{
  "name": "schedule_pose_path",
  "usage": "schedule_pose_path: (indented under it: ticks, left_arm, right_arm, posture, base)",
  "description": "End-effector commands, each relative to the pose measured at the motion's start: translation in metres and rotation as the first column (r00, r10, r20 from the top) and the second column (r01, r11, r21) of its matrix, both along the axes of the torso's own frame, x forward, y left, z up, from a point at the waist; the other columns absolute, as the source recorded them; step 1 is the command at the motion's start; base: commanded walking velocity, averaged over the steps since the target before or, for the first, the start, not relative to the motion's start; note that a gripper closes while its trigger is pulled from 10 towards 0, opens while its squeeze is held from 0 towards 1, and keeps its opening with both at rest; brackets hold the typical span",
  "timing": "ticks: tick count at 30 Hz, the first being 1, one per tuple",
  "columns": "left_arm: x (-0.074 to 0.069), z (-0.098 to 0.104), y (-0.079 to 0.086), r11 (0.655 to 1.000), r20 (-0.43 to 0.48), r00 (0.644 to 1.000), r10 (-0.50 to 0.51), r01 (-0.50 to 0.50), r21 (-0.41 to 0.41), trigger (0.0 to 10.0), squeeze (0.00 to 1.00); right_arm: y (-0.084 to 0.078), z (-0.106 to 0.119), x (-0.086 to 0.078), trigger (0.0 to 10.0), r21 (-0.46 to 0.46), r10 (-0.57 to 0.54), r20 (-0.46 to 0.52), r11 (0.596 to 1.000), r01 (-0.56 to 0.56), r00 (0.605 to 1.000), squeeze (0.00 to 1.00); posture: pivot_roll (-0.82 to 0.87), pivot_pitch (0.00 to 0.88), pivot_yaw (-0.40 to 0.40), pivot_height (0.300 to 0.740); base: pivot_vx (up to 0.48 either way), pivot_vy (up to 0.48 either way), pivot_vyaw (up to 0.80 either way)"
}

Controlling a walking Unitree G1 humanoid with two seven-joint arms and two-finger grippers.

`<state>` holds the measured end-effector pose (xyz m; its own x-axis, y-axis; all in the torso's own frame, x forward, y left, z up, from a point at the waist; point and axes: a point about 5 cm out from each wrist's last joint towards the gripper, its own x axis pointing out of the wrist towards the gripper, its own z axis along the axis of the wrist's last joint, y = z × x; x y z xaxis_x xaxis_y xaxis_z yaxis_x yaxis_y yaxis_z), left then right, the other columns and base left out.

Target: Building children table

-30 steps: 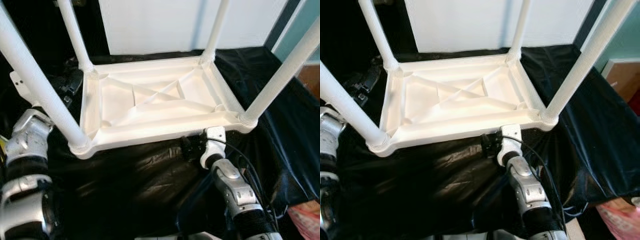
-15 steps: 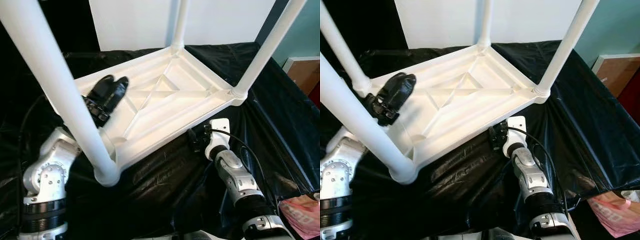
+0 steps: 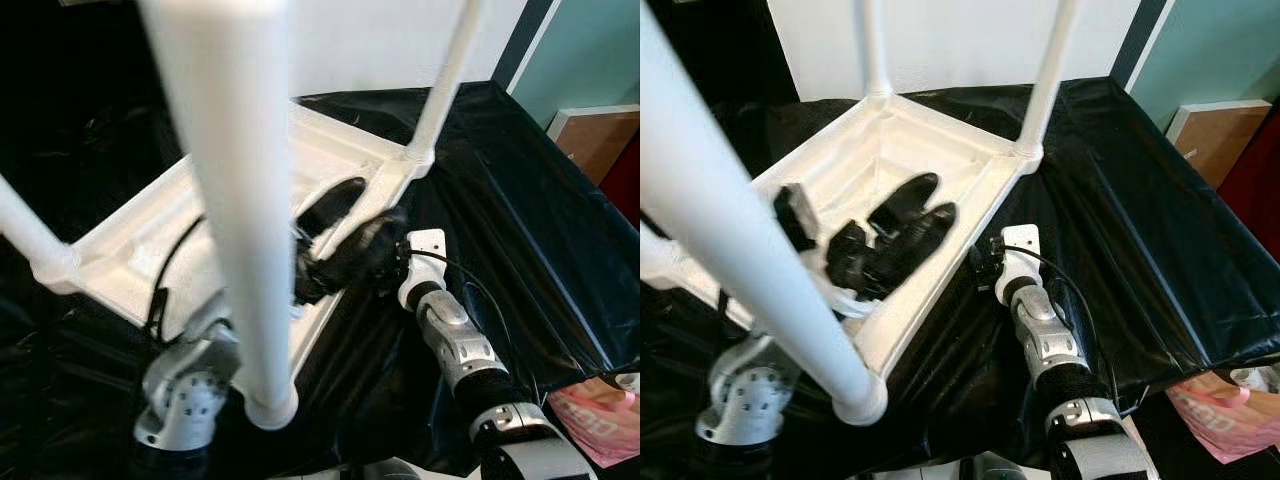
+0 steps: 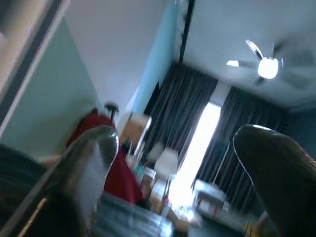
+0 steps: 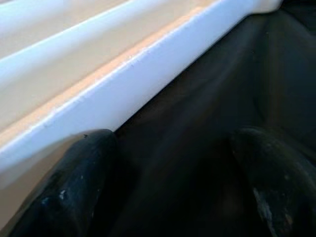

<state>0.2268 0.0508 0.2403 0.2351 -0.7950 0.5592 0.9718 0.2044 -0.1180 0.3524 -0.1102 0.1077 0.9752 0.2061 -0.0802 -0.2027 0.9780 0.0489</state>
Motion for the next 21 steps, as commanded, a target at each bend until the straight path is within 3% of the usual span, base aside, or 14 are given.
schedule_pose_path:
  ticks: [1, 7, 9, 12, 16, 21]
  left_arm:
    - [-0.003, -0.006, -0.015, 0.999, 0.007, 1.000, -0.017, 0.017, 0.049, 10.0, 0.00]
    - [0.014, -0.008, -0.034, 0.989, -0.017, 0.993, 0.119, -0.117, 0.089, 10.0, 0.00]
    - [0.014, -0.008, -0.034, 0.989, -0.017, 0.993, 0.119, -0.117, 0.089, 10.0, 0.00]
    - [0.024, -0.012, -0.051, 0.968, -0.043, 0.977, 0.207, -0.198, 0.154, 10.0, 0.00]
    - [0.035, -0.020, -0.045, 0.915, -0.002, 0.945, 0.326, -0.315, 0.250, 10.0, 0.00]
    - [0.039, -0.023, -0.035, 0.890, 0.049, 0.932, 0.360, -0.358, 0.283, 10.0, 0.00]
  right_arm:
    - [0.017, 0.004, 0.001, 10.0, 0.023, 0.048, 0.018, 0.999, -0.048, 0.999, 0.00]
    - [0.026, 0.011, 0.010, 10.0, 0.041, 0.081, 0.021, 0.996, -0.082, 0.997, 0.00]
    - [0.026, 0.011, 0.010, 10.0, 0.041, 0.081, 0.021, 0.996, -0.082, 0.997, 0.00]
    - [0.036, 0.013, 0.014, 10.0, 0.048, 0.123, 0.014, 0.991, -0.124, 0.992, 0.00]
    - [0.024, 0.011, 0.016, 10.0, 0.029, 0.062, 0.021, 0.998, -0.063, 0.998, 0.00]
    - [0.015, 0.011, 0.016, 10.0, 0.019, 0.029, 0.033, 0.999, -0.030, 0.999, 0.00]
  posture:
    - [-0.01, 0.133, -0.045, 0.740]
    - [0.01, 0.127, -0.039, 0.740]
    - [0.01, 0.127, -0.039, 0.740]
    - [0.01, 0.127, -0.039, 0.740]
    - [0.02, 0.122, -0.036, 0.740]
    - [0.03, 0.123, -0.038, 0.740]
  base:
    - [0.000, 0.000, 0.00]
    - [0.000, 0.000, 0.00]
    - [0.000, 0.000, 0.00]
    - [0.000, 0.000, 0.00]
    - [0.000, 0.000, 0.00]
    - [0.000, 0.000, 0.00]
